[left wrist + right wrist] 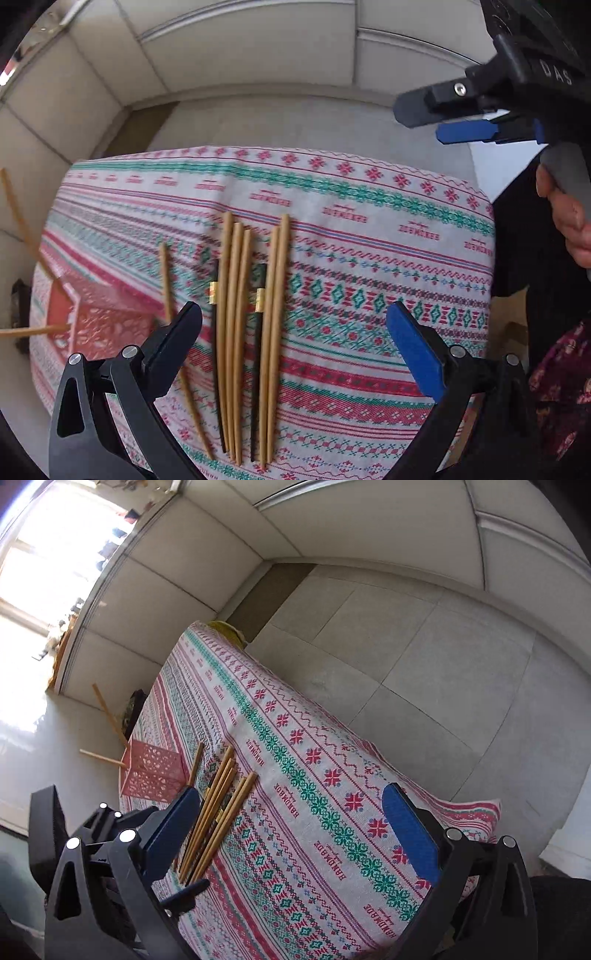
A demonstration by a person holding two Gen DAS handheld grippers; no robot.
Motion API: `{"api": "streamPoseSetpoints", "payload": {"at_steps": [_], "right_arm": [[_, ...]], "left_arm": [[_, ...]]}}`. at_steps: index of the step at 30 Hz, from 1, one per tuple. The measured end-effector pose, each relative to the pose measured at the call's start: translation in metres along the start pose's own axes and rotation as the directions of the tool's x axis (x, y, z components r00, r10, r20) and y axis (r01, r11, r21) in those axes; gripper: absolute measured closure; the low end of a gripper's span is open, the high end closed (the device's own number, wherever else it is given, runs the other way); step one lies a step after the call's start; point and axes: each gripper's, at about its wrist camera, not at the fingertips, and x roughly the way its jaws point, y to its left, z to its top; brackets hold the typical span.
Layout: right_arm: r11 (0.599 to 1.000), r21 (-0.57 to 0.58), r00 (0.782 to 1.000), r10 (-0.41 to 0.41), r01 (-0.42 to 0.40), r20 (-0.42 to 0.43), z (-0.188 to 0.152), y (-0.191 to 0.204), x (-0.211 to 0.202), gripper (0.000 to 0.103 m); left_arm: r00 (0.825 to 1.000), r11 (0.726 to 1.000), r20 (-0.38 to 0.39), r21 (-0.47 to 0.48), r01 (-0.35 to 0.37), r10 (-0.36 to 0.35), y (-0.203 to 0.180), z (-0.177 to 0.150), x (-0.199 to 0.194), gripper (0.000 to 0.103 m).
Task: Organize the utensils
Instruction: 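Grasp another chopstick from the pile with the left tool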
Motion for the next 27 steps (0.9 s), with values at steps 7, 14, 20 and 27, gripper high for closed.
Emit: {"api": "streamPoseSetpoints", "payload": {"at_steps": [7,14,20,27], "right_arm": [[0.998,0.06,0.998,0.035,-0.031,-0.06,0.003,-0.01,0.009,0.007],[0.994,0.089,0.993,0.068,-0.06,-0.094,0.008,-0.015,0.014,0.007],[0.992,0.11,0.991,0.067,-0.054,-0.112,0.01,-0.02,0.015,0.007],[0.992,0.112,0.991,0.067,-0.054,-0.113,0.013,-0.023,0.016,0.007]], "left_arm": [[0.984,0.991,-0.129,0.028,0.127,-0.123,0.009,0.024,0.043,0.051],[0.986,0.995,-0.134,0.002,0.104,-0.103,0.022,0.043,0.057,0.078],[0.985,0.998,-0.168,0.036,0.05,-0.043,0.025,0.057,0.071,0.086],[0.983,0.999,-0.18,0.033,0.034,-0.028,0.03,0.065,0.09,0.086]]}}
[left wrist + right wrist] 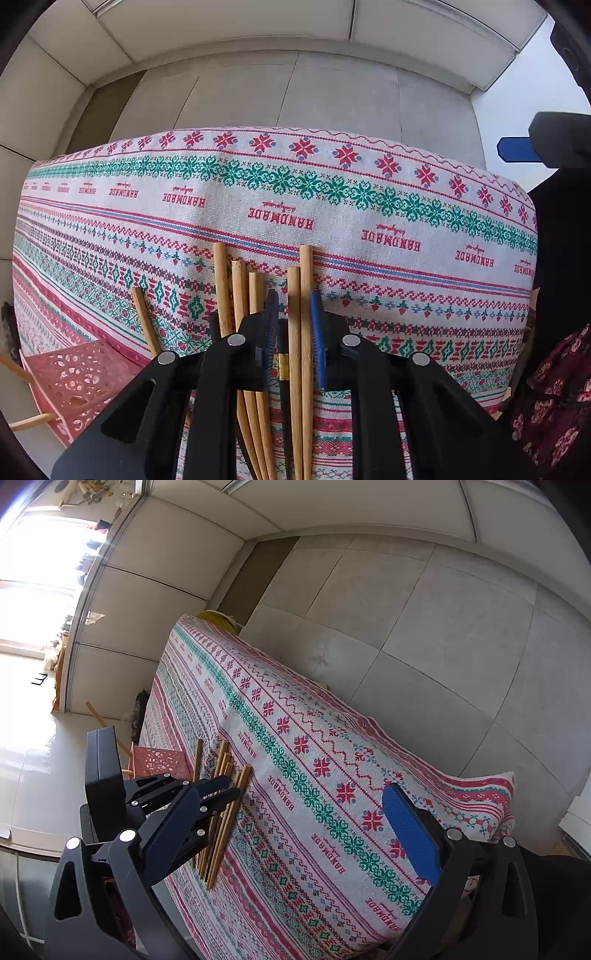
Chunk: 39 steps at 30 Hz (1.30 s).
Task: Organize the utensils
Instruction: 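Grasp another chopstick from the pile with the left tool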
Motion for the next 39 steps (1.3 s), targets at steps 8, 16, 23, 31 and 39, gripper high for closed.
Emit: {"api": "streamPoseSetpoints", "payload": {"at_steps": [8,16,23,31,39], "right_arm": [[1.0,0.001,1.0,0.001,-0.001,-0.008,-0.001,-0.001,0.001,0.007],[1.0,-0.006,1.0,-0.002,0.002,-0.021,-0.001,0.001,0.005,0.007],[1.0,0.0,1.0,-0.003,0.003,-0.025,-0.001,0.002,0.006,0.007],[1.0,0.0,0.999,-0.007,0.007,-0.037,-0.002,0.002,0.009,0.007],[1.0,-0.005,0.999,-0.009,0.009,-0.048,-0.005,0.003,0.012,0.007]], "left_arm": [[1.0,0.999,0.03,-0.034,0.002,-0.001,0.012,-0.014,-0.011,0.086],[1.0,1.0,0.009,0.009,-0.027,0.027,0.017,-0.022,-0.009,0.089],[0.994,0.995,-0.058,-0.046,0.091,-0.093,0.015,-0.022,0.001,0.087],[0.995,0.986,0.034,-0.136,0.1,-0.096,0.043,-0.026,-0.02,0.083],[1.0,1.0,0.001,0.001,-0.026,0.026,0.025,-0.035,0.0,0.084]]}}
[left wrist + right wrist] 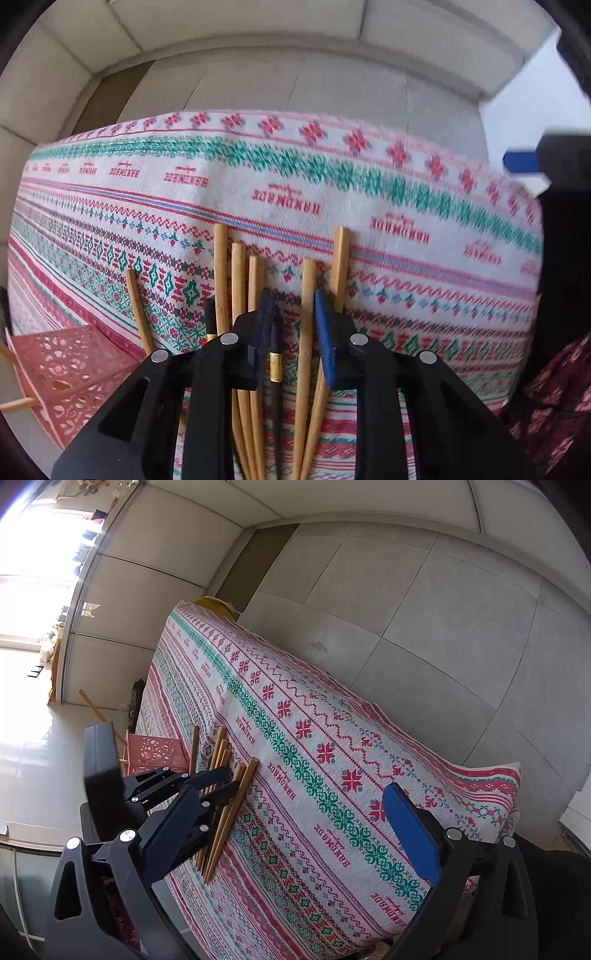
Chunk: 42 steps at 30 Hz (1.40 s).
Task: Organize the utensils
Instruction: 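Grasp another chopstick from the pile with the left tool, then carry the chopstick upright over the pink cup with the left tool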
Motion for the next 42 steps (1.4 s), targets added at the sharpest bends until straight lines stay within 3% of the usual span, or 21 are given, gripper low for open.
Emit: {"api": "streamPoseSetpoints", "payload": {"at_steps": [2,4,6,9,12,14,16,18,20,25,28,32,33,34,37,39,42], "right_arm": [[1.0,0.002,1.0,0.002,-0.002,-0.005,0.0,0.0,0.001,0.007],[1.0,0.005,1.0,0.006,-0.006,-0.014,0.0,0.001,0.003,0.007],[1.0,0.01,1.0,0.007,-0.007,-0.024,-0.001,0.002,0.005,0.007],[1.0,0.026,1.0,-0.014,0.014,-0.016,0.0,0.002,0.007,0.007],[0.998,-0.006,0.998,-0.056,0.056,-0.027,0.0,0.012,0.015,0.007],[0.99,-0.098,0.993,-0.109,0.104,-0.047,-0.004,0.032,0.025,0.007],[0.971,-0.187,0.986,-0.159,0.147,-0.051,-0.009,0.053,0.036,0.007],[0.952,-0.239,0.978,-0.206,0.192,-0.035,-0.01,0.071,0.045,0.008],[0.941,-0.251,0.968,-0.246,0.227,-0.044,-0.008,0.083,0.057,0.013],[0.899,-0.295,0.92,-0.373,0.325,-0.123,-0.004,0.117,0.099,0.055],[0.855,-0.333,0.888,-0.449,0.398,-0.094,-0.01,0.132,0.114,0.059],[0.837,-0.331,0.857,-0.498,0.437,-0.129,-0.019,0.138,0.141,0.071],[0.826,-0.338,0.859,-0.505,0.451,-0.089,-0.02,0.143,0.141,0.075],[0.816,-0.353,0.851,-0.518,0.459,-0.09,-0.022,0.145,0.146,0.09],[0.796,-0.391,0.849,-0.524,0.462,-0.062,-0.03,0.151,0.152,0.095],[0.81,-0.383,0.868,-0.495,0.444,-0.042,-0.033,0.149,0.148,0.095],[0.855,-0.364,0.915,-0.403,0.369,-0.019,-0.039,0.14,0.134,0.095]], "left_arm": [[1.0,1.0,-0.032,0.021,0.002,-0.001,-0.012,0.005,0.002,0.097],[0.997,0.999,-0.072,-0.029,0.033,-0.035,-0.01,0.014,0.004,0.097],[0.99,0.986,-0.092,-0.142,0.092,-0.105,0.002,0.023,0.006,0.097],[0.992,0.957,-0.058,-0.275,0.09,-0.109,0.013,0.017,0.004,0.095],[0.998,0.9,0.034,-0.431,0.068,-0.059,0.016,-0.016,-0.006,0.097],[0.987,0.834,0.147,-0.536,0.13,-0.059,0.017,-0.04,-0.026,0.097],[0.971,0.792,0.237,-0.592,0.152,-0.01,0.011,-0.067,-0.053,0.097],[0.948,0.75,0.316,-0.637,0.179,0.042,0.003,-0.098,-0.08,0.097],[0.912,0.708,0.398,-0.672,0.218,0.097,-0.005,-0.129,-0.107,0.097],[0.802,0.638,0.553,-0.707,0.307,0.227,-0.027,-0.185,-0.166,0.097],[0.741,0.606,0.606,-0.715,0.348,0.289,-0.025,-0.206,-0.185,0.097],[0.701,0.616,0.639,-0.701,0.36,0.317,-0.023,-0.218,-0.201,0.097],[0.696,0.618,0.64,-0.701,0.357,0.325,-0.024,-0.219,-0.202,0.097],[0.694,0.619,0.635,-0.707,0.343,0.34,-0.025,-0.219,-0.208,0.097],[0.677,0.622,0.637,-0.71,0.329,0.368,-0.031,-0.223,-0.222,0.097],[0.658,0.624,0.648,-0.707,0.332,0.384,-0.034,-0.225,-0.225,0.097],[0.641,0.619,0.655,-0.709,0.338,0.4,-0.036,-0.229,-0.229,0.097]]}}
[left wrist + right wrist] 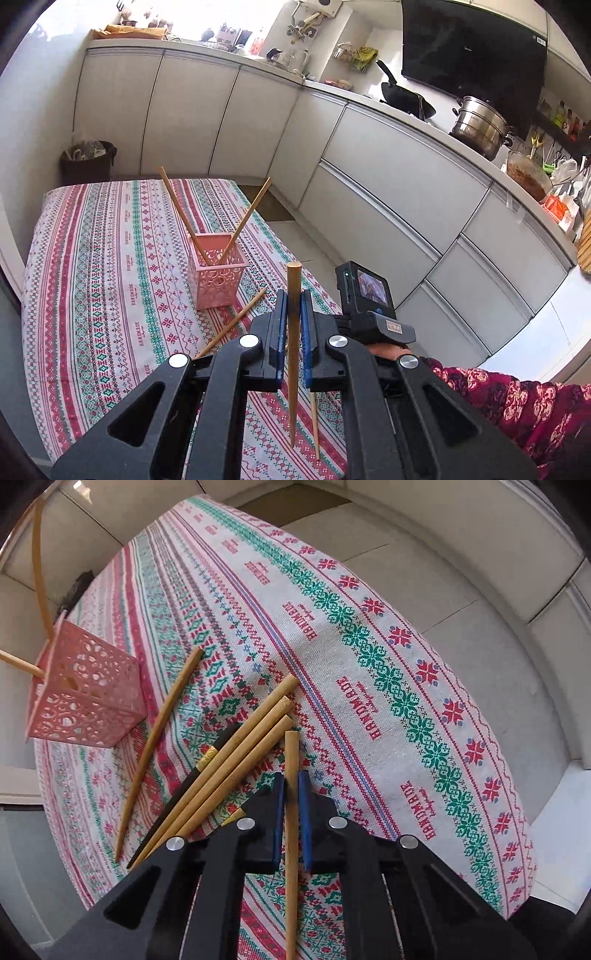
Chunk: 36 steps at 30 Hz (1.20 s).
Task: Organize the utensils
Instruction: 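Carry the chopstick upright over the pink cup with the left tool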
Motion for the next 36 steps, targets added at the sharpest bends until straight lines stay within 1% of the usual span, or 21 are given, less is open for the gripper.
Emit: {"api": "streamPoseSetpoints", "payload": {"at_steps": [2,4,6,7,9,11,13,15,17,20,21,22,23,25,28,30,32,34,36], "right_arm": [[0.999,-0.023,0.996,0.045,-0.043,0.072,-0.009,-0.006,-0.016,0.095],[0.994,-0.057,0.982,0.1,-0.092,0.161,-0.021,-0.01,-0.038,0.095],[0.986,-0.107,0.954,0.15,-0.126,0.26,-0.036,-0.015,-0.065,0.095],[0.981,-0.135,0.934,0.177,-0.141,0.31,-0.04,-0.016,-0.077,0.095],[0.971,-0.188,0.887,0.216,-0.15,0.408,-0.051,-0.016,-0.105,0.095],[0.96,-0.222,0.84,0.261,-0.172,0.476,-0.055,-0.015,-0.129,0.095],[0.949,-0.251,0.788,0.299,-0.188,0.538,-0.053,-0.01,-0.155,0.095],[0.939,-0.279,0.729,0.334,-0.202,0.597,-0.049,-0.005,-0.18,0.095],[0.927,-0.311,0.665,0.368,-0.209,0.65,-0.047,0.0,-0.207,0.095],[0.91,-0.346,0.584,0.411,-0.226,0.7,-0.038,0.005,-0.244,0.095],[0.905,-0.355,0.56,0.424,-0.234,0.712,-0.033,0.006,-0.254,0.095],[0.901,-0.363,0.544,0.433,-0.238,0.718,-0.027,0.009,-0.263,0.095],[0.897,-0.369,0.53,0.442,-0.243,0.724,-0.019,0.012,-0.269,0.095],[0.891,-0.372,0.512,0.453,-0.259,0.729,-0.005,0.014,-0.281,0.095],[0.883,-0.378,0.491,0.469,-0.277,0.734,0.013,0.022,-0.293,0.095],[0.879,-0.386,0.486,0.477,-0.282,0.732,0.024,0.03,-0.293,0.095],[0.875,-0.392,0.481,0.484,-0.285,0.731,0.032,0.036,-0.291,0.095],[0.872,-0.4,0.477,0.489,-0.282,0.73,0.035,0.041,-0.287,0.095],[0.87,-0.401,0.477,0.493,-0.287,0.728,0.041,0.045,-0.282,0.095]], "left_arm": [[1.0,1.0,0.01,0.002,-0.01,0.01,-0.001,-0.001,-0.004,0.097],[0.999,1.0,0.033,-0.004,-0.023,0.024,-0.003,-0.001,-0.008,0.097],[0.997,0.999,0.063,-0.014,-0.032,0.033,-0.005,0.001,-0.015,0.097],[0.996,0.999,0.08,-0.024,-0.034,0.036,-0.004,0.001,-0.017,0.097],[0.993,0.998,0.111,-0.04,-0.038,0.042,-0.005,0.003,-0.021,0.097],[0.988,0.997,0.146,-0.058,-0.041,0.049,-0.007,0.006,-0.024,0.097],[0.981,0.996,0.181,-0.071,-0.052,0.064,-0.008,0.011,-0.028,0.097],[0.975,0.995,0.207,-0.078,-0.062,0.077,-0.01,0.018,-0.029,0.097],[0.967,0.993,0.235,-0.081,-0.084,0.101,-0.012,0.028,-0.029,0.097],[0.958,0.99,0.253,-0.076,-0.119,0.134,-0.015,0.05,-0.023,0.097],[0.955,0.989,0.259,-0.069,-0.131,0.145,-0.016,0.058,-0.021,0.097],[0.952,0.988,0.267,-0.065,-0.138,0.15,-0.016,0.067,-0.018,0.097],[0.947,0.987,0.278,-0.067,-0.147,0.16,-0.015,0.075,-0.016,0.097],[0.934,0.982,0.304,-0.072,-0.172,0.186,-0.013,0.091,-0.012,0.097],[0.904,0.973,0.36,-0.089,-0.215,0.233,-0.008,0.106,-0.008,0.097],[0.882,0.966,0.395,-0.113,-0.232,0.257,-0.002,0.112,-0.006,0.097],[0.855,0.958,0.432,-0.131,-0.255,0.287,0.004,0.116,-0.003,0.097],[0.844,0.951,0.44,-0.142,-0.274,0.308,0.01,0.118,0.005,0.097],[0.843,0.948,0.432,-0.146,-0.284,0.32,0.016,0.118,0.016,0.097]]}}
